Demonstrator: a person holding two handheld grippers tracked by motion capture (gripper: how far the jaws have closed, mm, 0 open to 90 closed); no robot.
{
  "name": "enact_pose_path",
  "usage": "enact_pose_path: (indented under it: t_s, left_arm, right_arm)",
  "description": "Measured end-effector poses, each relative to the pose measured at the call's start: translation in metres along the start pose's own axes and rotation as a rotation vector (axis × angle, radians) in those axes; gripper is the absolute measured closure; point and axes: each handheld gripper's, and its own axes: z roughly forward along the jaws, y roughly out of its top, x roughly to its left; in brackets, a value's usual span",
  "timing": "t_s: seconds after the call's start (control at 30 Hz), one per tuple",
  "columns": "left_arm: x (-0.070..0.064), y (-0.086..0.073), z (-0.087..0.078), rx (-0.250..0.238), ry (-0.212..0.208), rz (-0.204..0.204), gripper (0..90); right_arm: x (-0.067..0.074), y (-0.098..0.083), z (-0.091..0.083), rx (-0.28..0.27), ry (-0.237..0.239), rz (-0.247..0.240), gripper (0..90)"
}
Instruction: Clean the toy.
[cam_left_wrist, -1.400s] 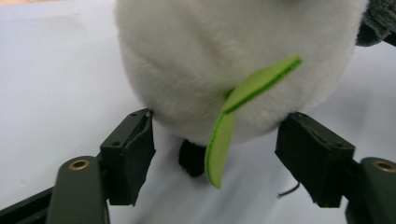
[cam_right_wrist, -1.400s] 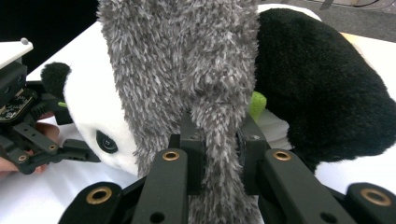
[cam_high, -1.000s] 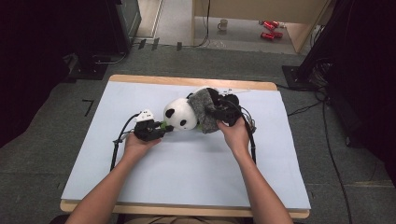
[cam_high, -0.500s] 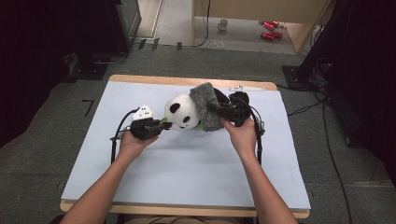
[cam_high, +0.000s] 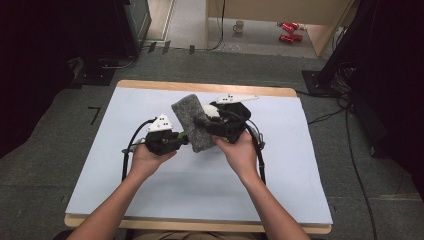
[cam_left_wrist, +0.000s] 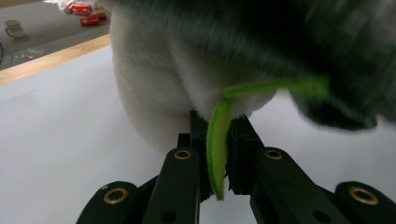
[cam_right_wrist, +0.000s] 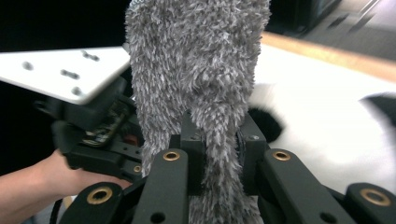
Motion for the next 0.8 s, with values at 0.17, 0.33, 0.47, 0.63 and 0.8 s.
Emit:
enact_pose_path:
  t_s: [0.17, 0.33, 0.47, 0.63, 0.8]
  left_arm:
    - [0.000, -0.001, 0.003, -0.016, -0.001, -0.040, 84.3]
    - [0.003, -0.002, 0.004, -0.017, 0.005, -0.060, 84.3]
    - [0.006, -0.003, 0.004, -0.017, -0.004, -0.076, 84.3]
    - [0.013, -0.004, 0.002, -0.027, -0.005, -0.102, 84.2]
    - [0.015, -0.005, 0.001, -0.034, -0.002, -0.094, 84.1]
  right_arm:
    - [-0.002, -0.008, 0.009, 0.023, -0.049, -0.017, 79.2]
    - [-0.009, -0.017, 0.012, 0.064, -0.042, -0.012, 79.4]
    - [-0.012, -0.023, 0.013, 0.088, -0.033, -0.017, 79.4]
    - [-0.024, -0.033, 0.014, 0.146, -0.028, -0.012, 79.2]
    - [-0.032, -0.034, 0.012, 0.187, -0.014, 0.001, 78.8]
